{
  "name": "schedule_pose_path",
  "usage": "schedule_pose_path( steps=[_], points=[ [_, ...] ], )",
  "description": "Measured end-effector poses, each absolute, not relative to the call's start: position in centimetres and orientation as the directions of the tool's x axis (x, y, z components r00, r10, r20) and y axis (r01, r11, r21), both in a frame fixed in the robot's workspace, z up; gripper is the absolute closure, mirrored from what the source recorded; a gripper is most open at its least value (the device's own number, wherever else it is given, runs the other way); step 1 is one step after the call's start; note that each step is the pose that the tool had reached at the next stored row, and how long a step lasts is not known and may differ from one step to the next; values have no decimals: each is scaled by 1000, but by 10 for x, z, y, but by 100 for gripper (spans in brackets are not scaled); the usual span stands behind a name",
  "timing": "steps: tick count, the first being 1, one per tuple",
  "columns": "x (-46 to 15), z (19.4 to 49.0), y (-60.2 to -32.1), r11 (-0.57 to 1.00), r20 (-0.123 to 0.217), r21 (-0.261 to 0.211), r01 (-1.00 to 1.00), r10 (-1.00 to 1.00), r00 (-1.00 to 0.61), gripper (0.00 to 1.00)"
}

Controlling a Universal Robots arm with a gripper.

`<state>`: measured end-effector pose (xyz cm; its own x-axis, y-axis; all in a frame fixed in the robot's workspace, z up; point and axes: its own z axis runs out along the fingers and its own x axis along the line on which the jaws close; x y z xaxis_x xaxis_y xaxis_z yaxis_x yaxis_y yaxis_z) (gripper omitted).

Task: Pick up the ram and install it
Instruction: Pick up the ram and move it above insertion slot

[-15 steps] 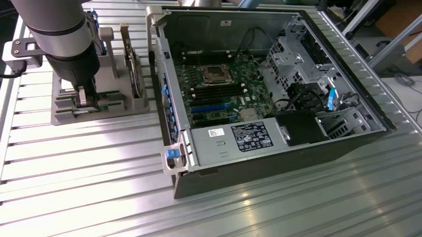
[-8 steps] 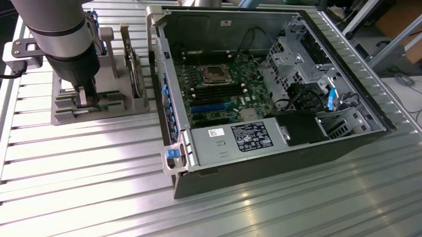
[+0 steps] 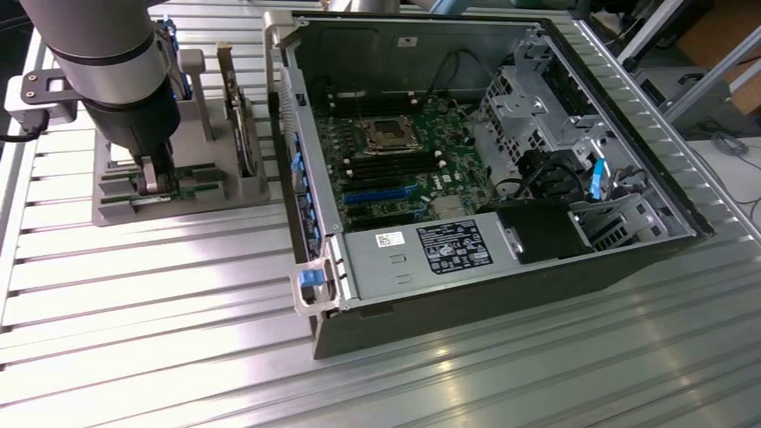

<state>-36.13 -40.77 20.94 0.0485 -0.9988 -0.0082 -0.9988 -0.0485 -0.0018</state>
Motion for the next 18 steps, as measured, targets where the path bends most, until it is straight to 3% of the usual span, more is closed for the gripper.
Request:
schedule_pose_path(
  steps=[18],
  points=[
    [-361,219,-408,-48,-8,-2,-999,-999,48,88]
  ],
)
